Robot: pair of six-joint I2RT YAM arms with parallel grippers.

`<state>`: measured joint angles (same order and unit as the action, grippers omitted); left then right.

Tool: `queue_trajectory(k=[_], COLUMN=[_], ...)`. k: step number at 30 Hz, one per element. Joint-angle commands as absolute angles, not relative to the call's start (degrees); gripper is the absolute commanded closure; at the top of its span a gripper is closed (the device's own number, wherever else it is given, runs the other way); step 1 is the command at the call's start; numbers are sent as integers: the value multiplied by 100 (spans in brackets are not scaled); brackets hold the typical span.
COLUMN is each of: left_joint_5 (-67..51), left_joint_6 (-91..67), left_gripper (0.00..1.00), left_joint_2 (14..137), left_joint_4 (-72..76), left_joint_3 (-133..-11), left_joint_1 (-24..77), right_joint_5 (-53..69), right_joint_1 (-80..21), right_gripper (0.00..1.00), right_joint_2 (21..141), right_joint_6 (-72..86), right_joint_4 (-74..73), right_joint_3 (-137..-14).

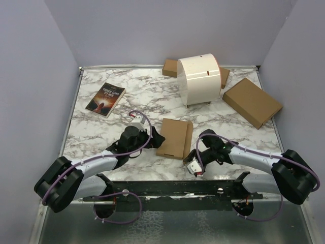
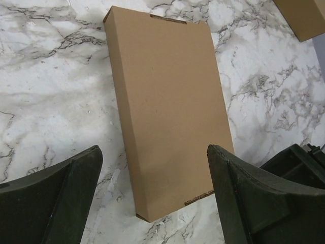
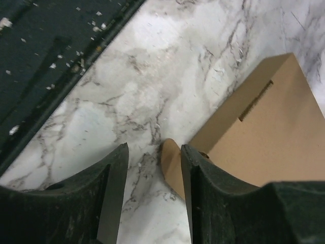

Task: Fold the paper box

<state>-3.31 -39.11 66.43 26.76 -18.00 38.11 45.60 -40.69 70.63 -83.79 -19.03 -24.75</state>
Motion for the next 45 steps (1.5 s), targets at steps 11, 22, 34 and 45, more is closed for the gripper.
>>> queue_trajectory(k=[11,22,34,45], left_joint_5=[303,370,331,391], left_joint_6=[-3832,-3814,-3862,-3870], left_gripper=[15,15,16,16], left_joint_2=[7075,7251,7163,6914], left_joint_4=[2382,2372,2406,2373], left_joint_3=[-2040,-2018,-1988,-1892], left_joint_1=[4119,4137,4138,4140], right_joint_5=[3681,3578,3527,3572], right_joint_1=[-4280,-4280,-4271,-4258], right_gripper=[61,74,78,78], right_joint_2=[7105,6987,7011,7049], right_joint_6=[-8044,-7642,-7331,-7234], right_joint_4=[-875,-875,-853,-884], right_joint_3=[-2289,-2390,-2461,-2486])
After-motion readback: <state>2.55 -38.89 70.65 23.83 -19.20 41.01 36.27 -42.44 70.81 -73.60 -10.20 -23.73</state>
